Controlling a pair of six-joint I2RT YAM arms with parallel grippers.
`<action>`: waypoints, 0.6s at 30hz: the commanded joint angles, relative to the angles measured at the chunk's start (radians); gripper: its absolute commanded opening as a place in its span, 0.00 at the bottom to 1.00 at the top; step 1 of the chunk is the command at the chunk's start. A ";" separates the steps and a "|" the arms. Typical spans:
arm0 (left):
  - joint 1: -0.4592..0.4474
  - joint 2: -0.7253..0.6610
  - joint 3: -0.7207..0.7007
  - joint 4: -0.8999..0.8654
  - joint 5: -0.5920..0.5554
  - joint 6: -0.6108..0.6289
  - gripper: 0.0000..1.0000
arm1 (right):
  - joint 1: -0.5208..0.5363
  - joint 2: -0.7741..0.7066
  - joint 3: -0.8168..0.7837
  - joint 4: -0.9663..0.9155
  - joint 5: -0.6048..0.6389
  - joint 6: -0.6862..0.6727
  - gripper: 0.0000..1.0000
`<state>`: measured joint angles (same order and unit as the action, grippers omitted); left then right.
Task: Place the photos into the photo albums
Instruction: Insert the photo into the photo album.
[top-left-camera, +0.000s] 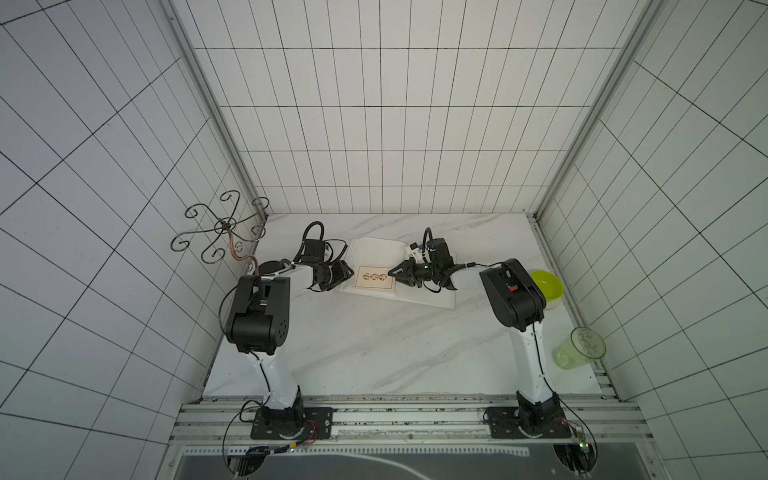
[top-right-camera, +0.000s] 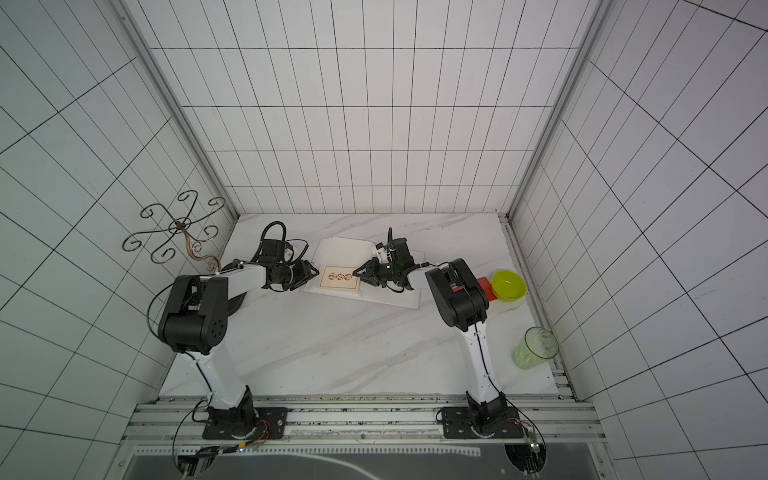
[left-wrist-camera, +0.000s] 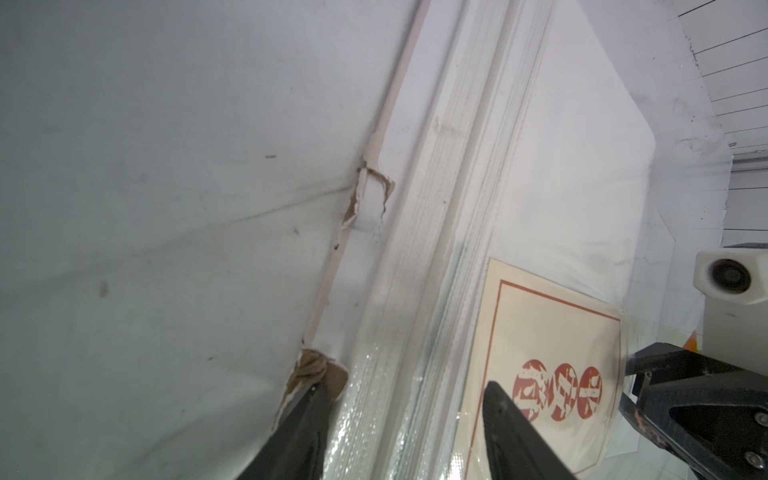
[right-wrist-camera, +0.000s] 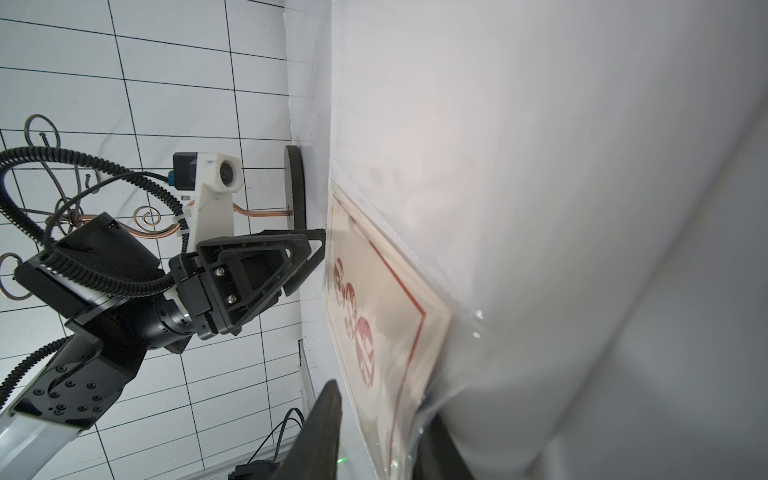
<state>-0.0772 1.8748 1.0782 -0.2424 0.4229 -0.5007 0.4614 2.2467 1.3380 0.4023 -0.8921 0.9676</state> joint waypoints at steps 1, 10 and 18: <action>-0.005 -0.001 -0.027 -0.030 -0.013 -0.006 0.60 | -0.010 -0.074 0.015 -0.130 0.051 -0.103 0.32; -0.006 -0.078 -0.034 -0.034 -0.072 0.007 0.60 | -0.070 -0.287 -0.071 -0.470 0.258 -0.355 0.42; -0.005 -0.107 -0.039 -0.035 -0.084 0.011 0.60 | -0.120 -0.392 -0.150 -0.594 0.352 -0.431 0.43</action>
<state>-0.0788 1.8034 1.0508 -0.2741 0.3595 -0.4973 0.3553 1.8748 1.2514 -0.0837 -0.6067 0.5983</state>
